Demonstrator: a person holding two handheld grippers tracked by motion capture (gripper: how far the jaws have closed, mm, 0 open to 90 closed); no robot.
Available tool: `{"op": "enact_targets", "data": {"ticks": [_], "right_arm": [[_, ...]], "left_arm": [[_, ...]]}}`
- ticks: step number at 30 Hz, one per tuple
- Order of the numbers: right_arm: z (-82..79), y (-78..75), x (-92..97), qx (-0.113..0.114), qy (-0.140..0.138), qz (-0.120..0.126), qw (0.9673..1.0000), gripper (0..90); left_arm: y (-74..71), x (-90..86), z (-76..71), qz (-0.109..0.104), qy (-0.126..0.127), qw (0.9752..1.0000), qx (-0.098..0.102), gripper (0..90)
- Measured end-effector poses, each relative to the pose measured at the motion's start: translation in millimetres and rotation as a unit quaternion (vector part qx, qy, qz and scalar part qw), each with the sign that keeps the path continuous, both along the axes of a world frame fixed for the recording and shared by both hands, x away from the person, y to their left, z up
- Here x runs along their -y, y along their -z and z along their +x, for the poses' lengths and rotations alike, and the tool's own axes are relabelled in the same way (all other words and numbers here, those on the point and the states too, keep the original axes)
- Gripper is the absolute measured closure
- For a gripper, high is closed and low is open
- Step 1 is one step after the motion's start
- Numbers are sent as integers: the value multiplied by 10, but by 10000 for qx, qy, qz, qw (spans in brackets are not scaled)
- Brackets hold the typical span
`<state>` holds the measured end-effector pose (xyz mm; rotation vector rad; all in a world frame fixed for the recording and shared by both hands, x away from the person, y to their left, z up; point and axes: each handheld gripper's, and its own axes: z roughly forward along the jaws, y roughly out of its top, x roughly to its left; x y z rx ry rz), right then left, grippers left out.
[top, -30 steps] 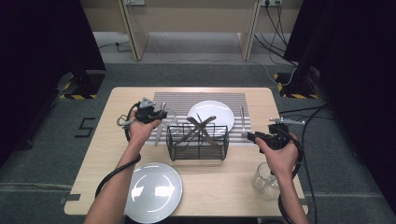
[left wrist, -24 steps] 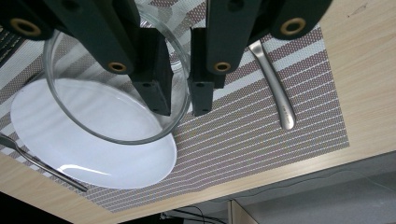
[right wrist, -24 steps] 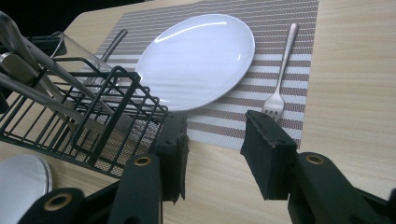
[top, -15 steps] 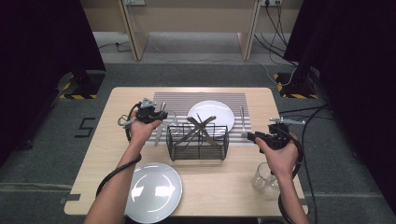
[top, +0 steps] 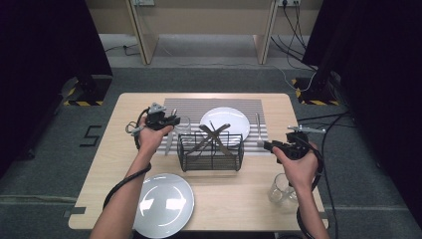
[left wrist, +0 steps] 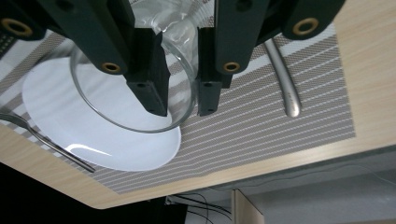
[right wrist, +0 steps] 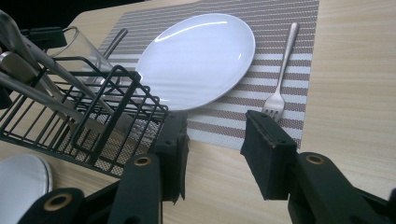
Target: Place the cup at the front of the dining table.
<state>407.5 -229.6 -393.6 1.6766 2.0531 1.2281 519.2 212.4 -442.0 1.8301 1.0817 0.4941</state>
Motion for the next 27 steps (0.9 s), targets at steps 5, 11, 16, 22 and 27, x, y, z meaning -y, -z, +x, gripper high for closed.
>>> {"op": "enact_targets", "data": {"ticks": [5,11,16,22,27], "right_arm": [[3,7,-20,-11,-16,-5,10000,595],[2,3,-14,-20,-3,1,10000,593],[1,2,-8,-3,-11,-2,10000,593],[-4,-3,-3,7,-5,1,10000,593],[-2,0,-15,-6,-6,3,10000,593]], "left_arm": [[9,-12,-3,-72,10,10000,-3,737],[5,7,-9,-147,31,9999,30,668],[-33,23,-28,-255,42,9996,74,601],[-84,10,-55,-267,10,9995,144,541],[-134,-7,-86,-300,-47,9993,205,491]]}}
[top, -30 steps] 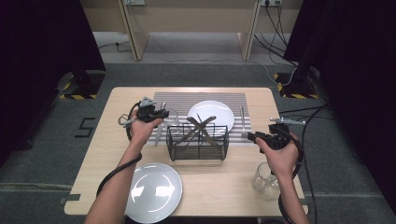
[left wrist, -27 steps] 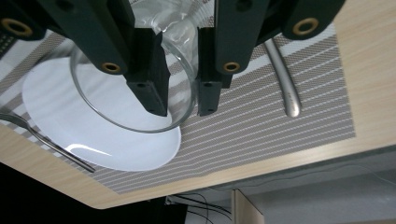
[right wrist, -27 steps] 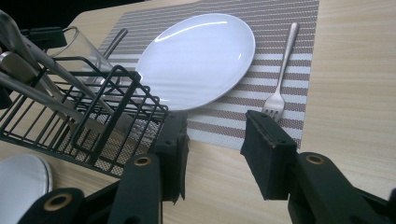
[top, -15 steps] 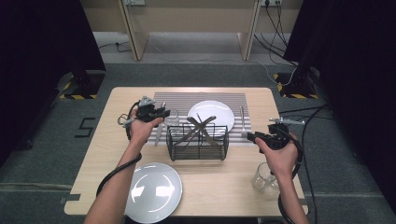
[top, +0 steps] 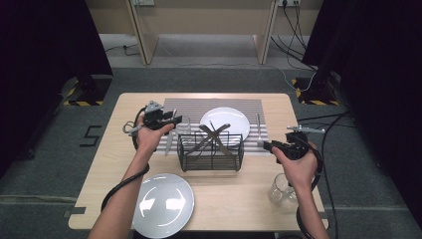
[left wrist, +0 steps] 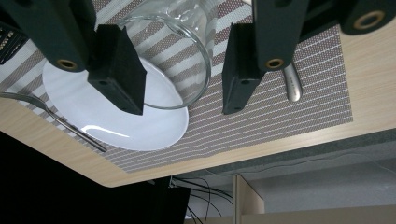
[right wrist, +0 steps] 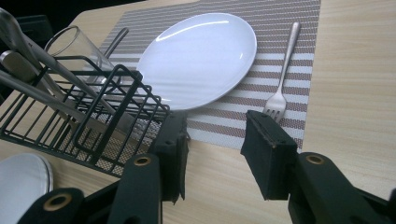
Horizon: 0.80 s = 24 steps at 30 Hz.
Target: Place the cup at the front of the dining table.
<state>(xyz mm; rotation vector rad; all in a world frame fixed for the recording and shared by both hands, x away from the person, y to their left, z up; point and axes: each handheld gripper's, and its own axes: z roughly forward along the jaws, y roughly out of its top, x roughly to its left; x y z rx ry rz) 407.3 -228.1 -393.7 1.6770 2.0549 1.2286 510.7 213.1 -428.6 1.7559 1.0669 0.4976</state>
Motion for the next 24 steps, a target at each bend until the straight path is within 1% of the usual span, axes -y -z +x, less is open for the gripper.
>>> {"op": "enact_targets", "data": {"ticks": [7,11,16,24], "right_arm": [[-1,-2,8,8,11,1,10000,593],[1,2,5,5,4,-7,10000,593],[1,1,-1,-1,5,1,10000,593],[-1,-2,-1,4,6,2,10000,593]], "left_arm": [[-44,-39,-56,-72,-79,9999,39,435],[-53,-58,-79,-91,-117,9999,67,425],[-69,-84,-121,-130,-105,9998,82,418],[-90,-114,-188,-86,-121,9998,108,371]]}}
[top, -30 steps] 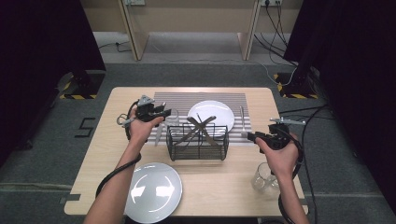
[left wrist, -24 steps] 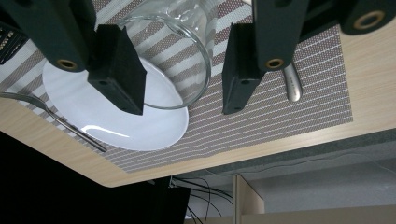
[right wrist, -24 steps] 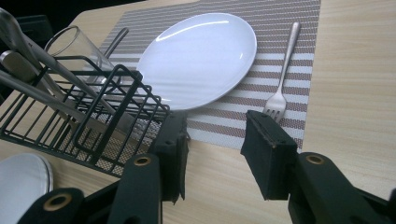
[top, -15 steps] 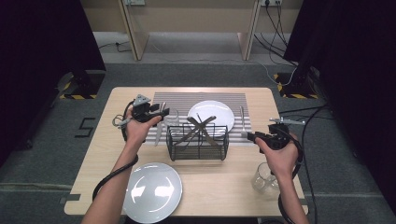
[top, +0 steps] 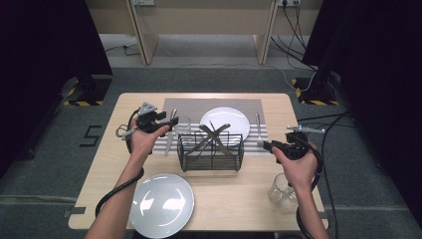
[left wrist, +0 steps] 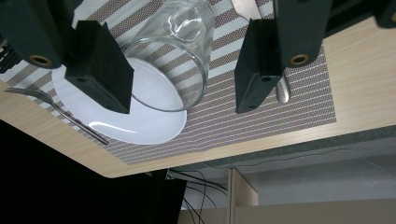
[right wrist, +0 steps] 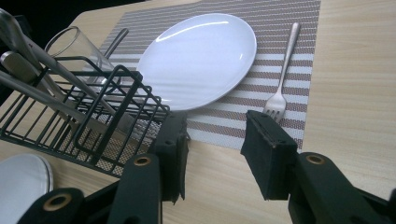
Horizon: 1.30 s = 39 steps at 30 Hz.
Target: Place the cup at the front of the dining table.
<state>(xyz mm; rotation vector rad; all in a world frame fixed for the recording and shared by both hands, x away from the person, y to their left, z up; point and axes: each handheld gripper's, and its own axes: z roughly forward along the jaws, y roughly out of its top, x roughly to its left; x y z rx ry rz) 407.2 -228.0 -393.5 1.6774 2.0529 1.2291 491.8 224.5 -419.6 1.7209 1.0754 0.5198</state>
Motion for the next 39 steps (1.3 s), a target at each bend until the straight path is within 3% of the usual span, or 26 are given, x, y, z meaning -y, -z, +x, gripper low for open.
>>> {"op": "enact_targets", "data": {"ticks": [4,18,39], "right_arm": [[-1,-2,4,11,2,-8,10000,593],[-3,-11,4,18,1,7,10000,592],[1,-8,-20,-6,-8,12,10000,591]], "left_arm": [[-24,-15,-53,-4,8,10000,-37,350],[-131,-37,-207,51,54,9998,170,336],[-78,-164,-411,192,51,9997,155,325]]}}
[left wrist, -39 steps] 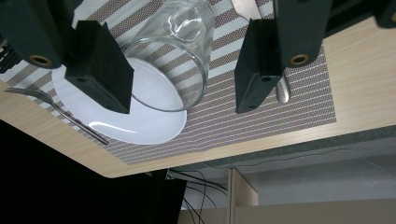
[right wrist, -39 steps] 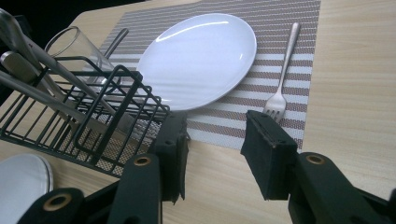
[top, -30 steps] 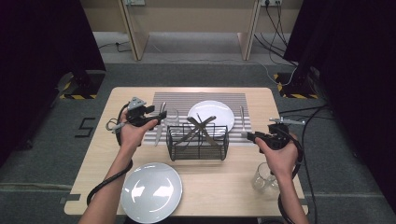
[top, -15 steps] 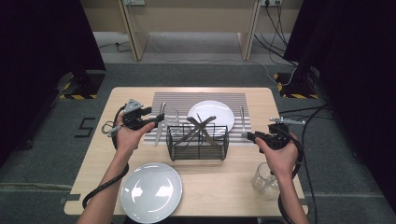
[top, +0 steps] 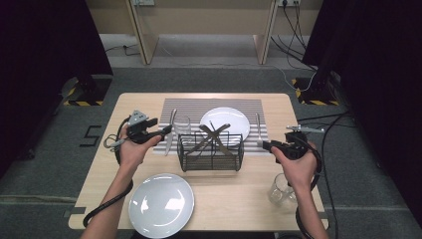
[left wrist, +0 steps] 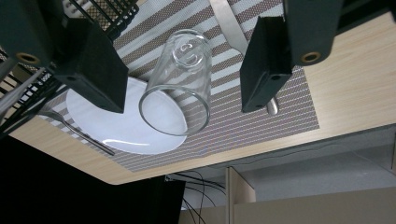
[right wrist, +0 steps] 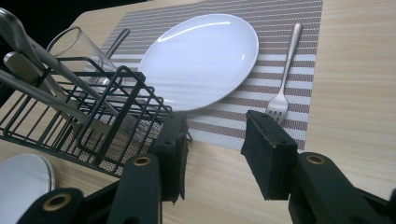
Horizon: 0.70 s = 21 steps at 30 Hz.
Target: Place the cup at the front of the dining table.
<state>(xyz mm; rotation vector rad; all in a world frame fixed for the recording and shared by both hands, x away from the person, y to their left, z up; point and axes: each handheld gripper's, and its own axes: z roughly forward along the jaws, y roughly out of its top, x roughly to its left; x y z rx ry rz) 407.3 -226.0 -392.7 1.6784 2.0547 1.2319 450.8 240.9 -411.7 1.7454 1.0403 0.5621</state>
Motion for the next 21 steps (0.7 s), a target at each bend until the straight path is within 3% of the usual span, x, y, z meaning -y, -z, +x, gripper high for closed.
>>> {"op": "enact_targets", "data": {"ticks": [9,21], "right_arm": [[-2,-3,0,5,1,5,10000,590],[-6,-9,12,5,6,10,10000,589]], "left_arm": [[-33,-25,-128,59,28,9999,83,323],[43,-82,-270,40,11,10000,51,304]]}}
